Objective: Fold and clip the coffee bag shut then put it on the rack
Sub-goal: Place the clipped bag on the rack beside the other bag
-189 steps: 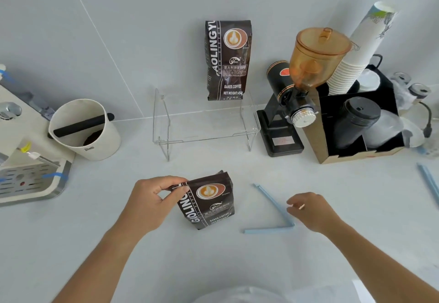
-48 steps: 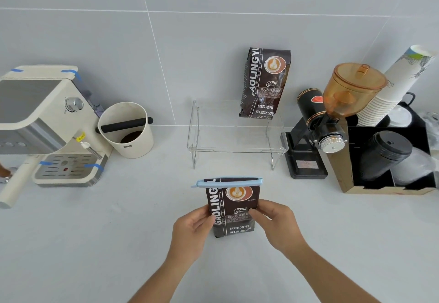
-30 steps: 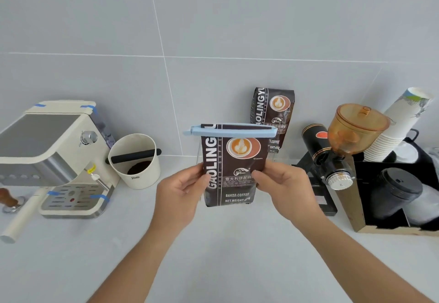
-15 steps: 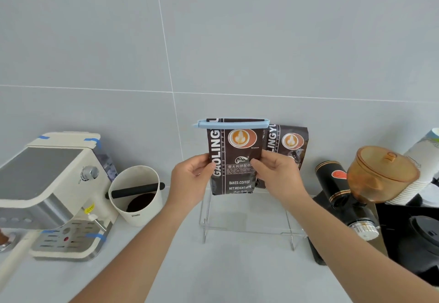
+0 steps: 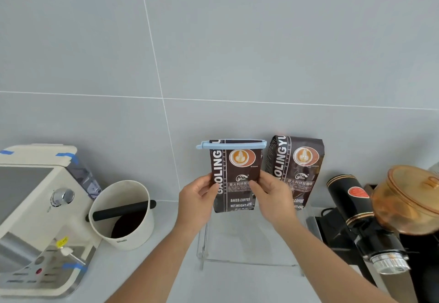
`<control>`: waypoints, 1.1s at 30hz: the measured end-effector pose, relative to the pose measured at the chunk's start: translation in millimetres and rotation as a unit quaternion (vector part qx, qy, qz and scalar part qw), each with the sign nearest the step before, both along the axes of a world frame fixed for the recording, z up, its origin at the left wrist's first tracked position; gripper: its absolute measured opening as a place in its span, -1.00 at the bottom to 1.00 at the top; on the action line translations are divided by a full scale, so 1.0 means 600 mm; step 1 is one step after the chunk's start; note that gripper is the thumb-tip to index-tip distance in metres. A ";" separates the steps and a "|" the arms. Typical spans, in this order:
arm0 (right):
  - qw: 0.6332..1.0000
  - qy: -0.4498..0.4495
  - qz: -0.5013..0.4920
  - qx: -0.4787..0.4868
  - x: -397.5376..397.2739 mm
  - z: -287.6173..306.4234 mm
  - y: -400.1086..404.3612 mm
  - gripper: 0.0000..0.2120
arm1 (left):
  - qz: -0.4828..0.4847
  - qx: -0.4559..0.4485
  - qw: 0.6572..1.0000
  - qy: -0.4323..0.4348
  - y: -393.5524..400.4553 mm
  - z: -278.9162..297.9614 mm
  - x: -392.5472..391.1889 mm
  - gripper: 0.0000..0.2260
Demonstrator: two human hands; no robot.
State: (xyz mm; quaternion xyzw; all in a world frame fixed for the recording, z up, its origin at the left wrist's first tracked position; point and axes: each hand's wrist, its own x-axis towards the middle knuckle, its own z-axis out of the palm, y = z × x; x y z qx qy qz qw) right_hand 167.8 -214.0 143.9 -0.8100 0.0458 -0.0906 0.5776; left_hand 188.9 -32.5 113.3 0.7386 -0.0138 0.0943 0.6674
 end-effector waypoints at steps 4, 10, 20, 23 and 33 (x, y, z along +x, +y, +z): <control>1.000 -0.007 -0.004 0.011 0.011 -0.012 0.008 -0.64 | -0.004 -0.014 1.000 -0.003 -0.002 -0.005 0.012 -0.72; 1.000 -0.001 -0.029 -0.006 0.031 -0.011 0.012 -0.58 | -0.027 -0.009 1.000 0.002 -0.001 0.004 0.038 -0.70; 0.998 0.003 -0.046 -0.041 0.044 -0.018 0.015 -0.73 | -0.008 -0.014 1.000 0.016 -0.004 0.001 0.054 -0.71; 0.998 0.009 -0.044 -0.051 0.043 -0.013 0.015 -0.75 | -0.005 -0.004 1.000 0.022 -0.003 0.004 0.055 -0.72; 0.998 0.035 -0.019 -0.043 0.028 0.011 0.012 -0.77 | 0.015 0.106 0.993 0.058 -0.003 0.032 0.051 -0.86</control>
